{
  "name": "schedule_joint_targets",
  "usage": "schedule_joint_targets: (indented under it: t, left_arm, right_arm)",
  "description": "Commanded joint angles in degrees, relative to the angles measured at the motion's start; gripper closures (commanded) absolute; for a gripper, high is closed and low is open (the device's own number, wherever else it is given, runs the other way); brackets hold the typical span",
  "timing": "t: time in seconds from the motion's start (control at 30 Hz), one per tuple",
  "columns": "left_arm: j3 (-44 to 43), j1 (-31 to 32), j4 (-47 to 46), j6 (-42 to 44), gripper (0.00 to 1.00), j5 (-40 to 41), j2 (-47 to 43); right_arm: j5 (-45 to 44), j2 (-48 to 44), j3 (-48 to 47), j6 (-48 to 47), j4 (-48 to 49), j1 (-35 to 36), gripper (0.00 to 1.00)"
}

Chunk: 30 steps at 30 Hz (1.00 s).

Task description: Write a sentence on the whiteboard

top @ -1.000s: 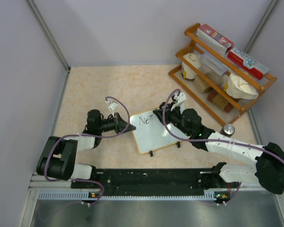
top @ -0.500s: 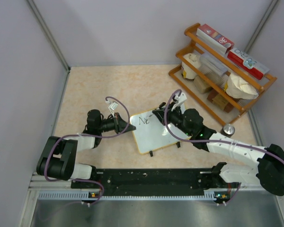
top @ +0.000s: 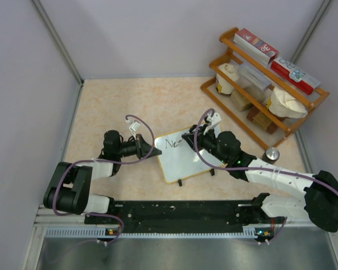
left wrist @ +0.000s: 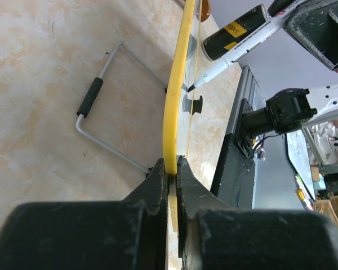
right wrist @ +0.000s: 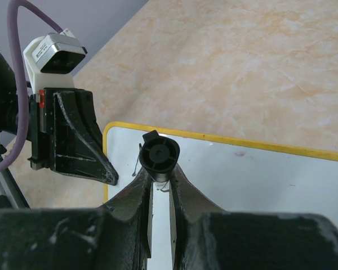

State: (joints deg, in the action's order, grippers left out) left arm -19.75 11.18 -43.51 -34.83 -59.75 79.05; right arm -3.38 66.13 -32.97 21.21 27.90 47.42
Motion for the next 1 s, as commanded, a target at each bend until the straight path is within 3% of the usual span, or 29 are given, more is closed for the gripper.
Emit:
schedule_joint_targets:
  t: [0.0,0.97]
  left_arm:
    - [0.1,0.5,-1.1,2.1,1.0,-3.5,0.7]
    - [0.1,0.5,-1.1,2.1,1.0,-3.5,0.7]
  right_arm:
    - [-0.5,0.4,0.2,0.4,2.6,-0.6,1.0]
    - [-5.3,0.4,-2.0,0.2,0.8,-1.4,1.0]
